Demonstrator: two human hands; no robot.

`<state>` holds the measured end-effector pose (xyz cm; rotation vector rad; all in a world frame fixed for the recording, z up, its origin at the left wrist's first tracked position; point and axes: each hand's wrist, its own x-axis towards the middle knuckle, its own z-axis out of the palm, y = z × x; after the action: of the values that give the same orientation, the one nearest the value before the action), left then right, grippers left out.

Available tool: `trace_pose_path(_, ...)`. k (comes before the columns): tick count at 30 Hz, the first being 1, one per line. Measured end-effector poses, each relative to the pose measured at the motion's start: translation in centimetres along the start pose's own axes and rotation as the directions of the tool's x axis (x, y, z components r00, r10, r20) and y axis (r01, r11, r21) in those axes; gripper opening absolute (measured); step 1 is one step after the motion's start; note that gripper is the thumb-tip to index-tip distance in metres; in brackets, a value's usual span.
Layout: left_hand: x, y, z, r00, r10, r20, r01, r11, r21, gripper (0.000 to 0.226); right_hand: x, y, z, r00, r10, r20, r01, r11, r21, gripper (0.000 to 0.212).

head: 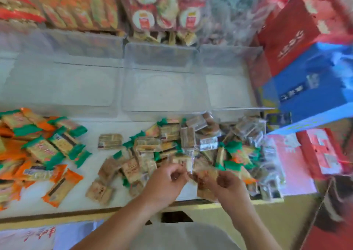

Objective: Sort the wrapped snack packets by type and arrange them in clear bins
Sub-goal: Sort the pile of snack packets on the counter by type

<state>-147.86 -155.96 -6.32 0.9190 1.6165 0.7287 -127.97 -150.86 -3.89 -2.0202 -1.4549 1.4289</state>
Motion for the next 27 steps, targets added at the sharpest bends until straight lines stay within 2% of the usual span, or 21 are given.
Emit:
trace_pose_path(2,0.5,0.4,2.0,0.999,-0.033,0.013,0.033,0.998,0.051,0.006,1.1,2.4,-3.6,0.998,0.018,-0.065,-0.021,0.999,-0.046,0.037)
trace_pose_path(5,1.1,1.0,4.2,0.996,-0.085,0.005,0.085,0.994,0.07,0.004,3.2,3.8,-8.1,0.985,0.027,-0.172,-0.019,0.999,0.047,0.024)
trace_pose_path(7,1.6,1.6,5.3,0.995,-0.1,-0.012,0.101,0.994,0.045,0.011,5.2,3.3,-10.1,0.981,-0.002,-0.195,0.02,0.996,0.092,0.025)
trace_pose_path(14,2.8,2.9,7.0,0.991,-0.115,-0.071,0.118,0.992,0.039,0.01,8.0,1.7,-11.4,1.0,-0.011,-0.011,0.013,0.99,0.143,0.027)
trace_pose_path(19,3.7,4.5,9.4,0.997,-0.065,-0.042,0.067,0.996,0.052,0.007,6.7,2.2,-9.4,0.998,-0.02,0.058,0.011,0.989,0.147,0.034)
trace_pose_path(22,4.1,5.1,10.9,0.999,-0.034,0.007,0.033,0.999,0.033,0.012,6.9,0.5,-10.8,0.996,-0.064,-0.065,0.075,0.978,0.193,0.029)
trace_pose_path(25,4.9,4.8,11.2,0.997,-0.073,0.004,0.073,0.997,0.038,0.019,9.5,-2.7,-13.9,0.958,-0.117,-0.263,0.153,0.981,0.121,0.03)
trace_pose_path(27,5.3,4.7,11.1,0.995,-0.101,-0.008,0.101,0.993,0.065,0.022,12.6,-4.3,-14.8,0.951,-0.138,-0.276,0.164,0.984,0.072,0.037)
